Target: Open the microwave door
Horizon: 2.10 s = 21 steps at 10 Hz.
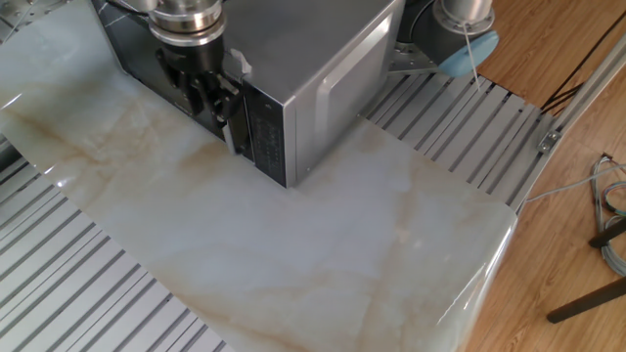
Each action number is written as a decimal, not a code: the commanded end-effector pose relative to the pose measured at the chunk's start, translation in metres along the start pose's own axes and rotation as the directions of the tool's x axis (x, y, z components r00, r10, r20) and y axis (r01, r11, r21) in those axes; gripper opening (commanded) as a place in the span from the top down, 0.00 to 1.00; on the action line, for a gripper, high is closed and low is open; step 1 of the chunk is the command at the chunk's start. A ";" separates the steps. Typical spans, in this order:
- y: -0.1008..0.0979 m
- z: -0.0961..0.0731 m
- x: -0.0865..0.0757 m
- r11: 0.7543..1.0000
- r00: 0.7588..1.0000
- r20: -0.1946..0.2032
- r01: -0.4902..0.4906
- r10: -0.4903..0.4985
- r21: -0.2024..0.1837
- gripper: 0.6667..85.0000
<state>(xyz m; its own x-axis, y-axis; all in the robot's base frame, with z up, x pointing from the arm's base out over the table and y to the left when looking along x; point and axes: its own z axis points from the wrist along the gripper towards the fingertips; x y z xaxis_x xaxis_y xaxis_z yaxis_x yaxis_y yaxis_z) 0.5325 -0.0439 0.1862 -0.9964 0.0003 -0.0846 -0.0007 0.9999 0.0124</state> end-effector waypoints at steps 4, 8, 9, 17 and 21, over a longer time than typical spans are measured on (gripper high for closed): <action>0.009 0.005 0.004 0.999 0.999 0.006 -0.033 0.033 0.001 0.68; 0.011 0.004 0.002 0.999 0.999 -0.023 -0.028 0.027 -0.043 0.99; 0.009 -0.001 -0.002 0.997 0.999 -0.046 -0.022 0.018 -0.080 0.99; 0.005 0.000 -0.015 0.999 0.998 -0.057 0.026 -0.027 -0.024 0.43; 0.009 -0.009 -0.016 0.999 0.999 -0.043 0.033 -0.032 0.025 0.26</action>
<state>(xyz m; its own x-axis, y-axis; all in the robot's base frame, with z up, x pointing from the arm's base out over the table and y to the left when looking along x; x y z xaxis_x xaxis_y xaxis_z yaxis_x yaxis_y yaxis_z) 0.5458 -0.0401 0.1907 -0.9992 -0.0263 -0.0291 -0.0261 0.9996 -0.0047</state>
